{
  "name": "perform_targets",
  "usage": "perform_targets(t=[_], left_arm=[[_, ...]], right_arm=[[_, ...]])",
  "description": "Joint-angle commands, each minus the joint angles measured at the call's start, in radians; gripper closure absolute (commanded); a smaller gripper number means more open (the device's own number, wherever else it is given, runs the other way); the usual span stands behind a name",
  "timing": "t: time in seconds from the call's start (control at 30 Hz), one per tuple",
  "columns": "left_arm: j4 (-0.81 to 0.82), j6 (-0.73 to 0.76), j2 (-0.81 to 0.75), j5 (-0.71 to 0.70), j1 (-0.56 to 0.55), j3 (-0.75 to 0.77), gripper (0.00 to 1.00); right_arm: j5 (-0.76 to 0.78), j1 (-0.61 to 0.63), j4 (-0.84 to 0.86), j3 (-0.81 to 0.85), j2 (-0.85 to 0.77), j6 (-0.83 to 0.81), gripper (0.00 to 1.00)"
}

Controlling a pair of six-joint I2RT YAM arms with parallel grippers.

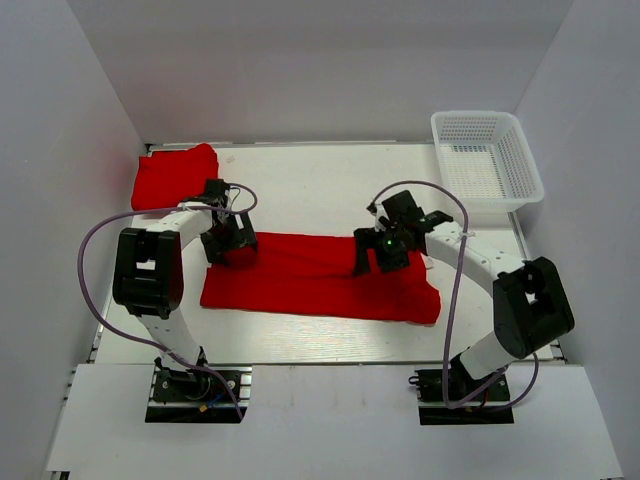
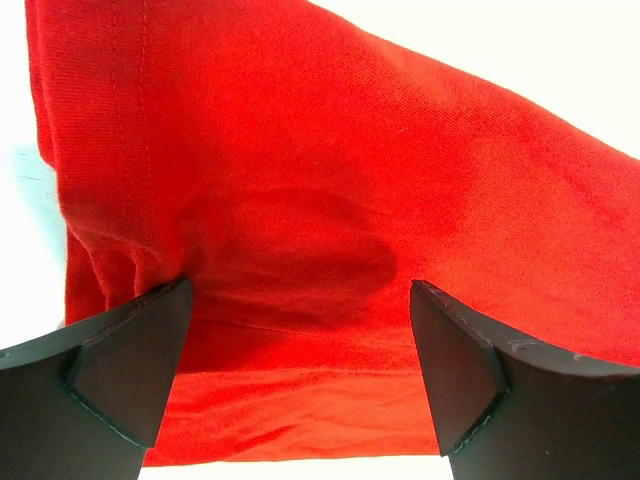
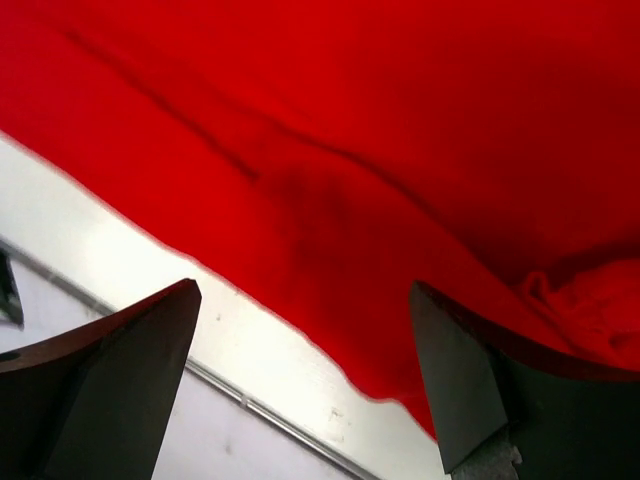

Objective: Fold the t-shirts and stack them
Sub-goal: Rotate the tshirt 90 degrees

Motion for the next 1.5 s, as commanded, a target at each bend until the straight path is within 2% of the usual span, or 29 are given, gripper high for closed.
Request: perform_targets(t=[0.0,0.1,0.33,0.57,0.63,0.67,0.73,0.77,0.8,0.83,0.87,0.97,1.0,1.1,1.27,1.43,1.47], left_arm=[[0.006,-0.002,-0.008,-0.034,0.007,-0.017,0.0],[0.006,-0.02,-0.017,-0.051,0.007,-0.035,0.0],[0.006,-0.029,-0.029,-0.074,0.007,-0.06,0.0],[-0.018,-0.081,-0.123,-0.085,0.007,-0.158,0.0],[-0.041,-0.092,-0.161,-0.071,-0.008,-0.201,0.0],[-0.041,-0.092,-0.183,-0.06,-0.008,-0.218,0.0],[-0.037,-0.092,-0.247,0.062,-0.018,-0.292,0.0],[-0.019,-0.092,-0.27,0.119,-0.018,-0.328,0.0],[0.03,-0.082,-0.29,0.246,-0.03,-0.365,0.0],[0.054,-0.082,-0.327,0.301,-0.047,-0.433,0.0],[0.073,-0.082,-0.342,0.346,-0.06,-0.461,0.0],[0.065,-0.059,-0.353,0.415,-0.122,-0.504,0.0],[0.034,-0.059,-0.353,0.428,-0.139,-0.505,0.0],[0.034,-0.031,-0.313,0.504,-0.205,-0.505,0.0],[0.106,0.024,-0.218,0.671,-0.326,-0.517,0.0],[0.106,0.093,-0.129,0.754,-0.456,-0.407,0.0],[0.123,0.104,-0.119,0.808,-0.476,-0.388,0.0]], right_arm=[[0.007,-0.031,0.111,-0.091,0.009,0.091,0.1],[0.041,-0.072,0.169,-0.216,-0.015,0.135,0.1],[0.044,-0.153,0.377,-0.347,0.072,0.131,0.1],[-0.037,-0.199,0.398,-0.243,0.236,0.131,0.1],[-0.075,-0.206,0.395,-0.169,0.309,0.132,0.1],[-0.077,-0.209,0.385,-0.072,0.326,0.131,0.1],[-0.057,-0.213,0.362,0.006,0.414,0.123,0.1],[-0.04,-0.212,0.356,0.129,0.434,0.123,0.1],[-0.031,-0.215,0.341,0.18,0.522,0.123,0.1],[-0.007,-0.216,0.307,0.231,0.555,0.129,0.1],[-0.002,-0.221,0.292,0.405,0.589,0.131,0.1],[-0.025,-0.216,0.221,0.65,0.811,0.12,0.1],[-0.04,-0.218,0.165,0.831,0.849,0.125,0.1],[-0.152,-0.215,0.173,1.016,0.994,0.148,0.1],[-0.253,-0.218,0.449,0.982,1.051,0.244,0.1],[-0.295,-0.212,0.493,1.13,1.12,0.261,0.1],[-0.295,-0.21,0.493,1.14,1.118,0.252,0.1]])
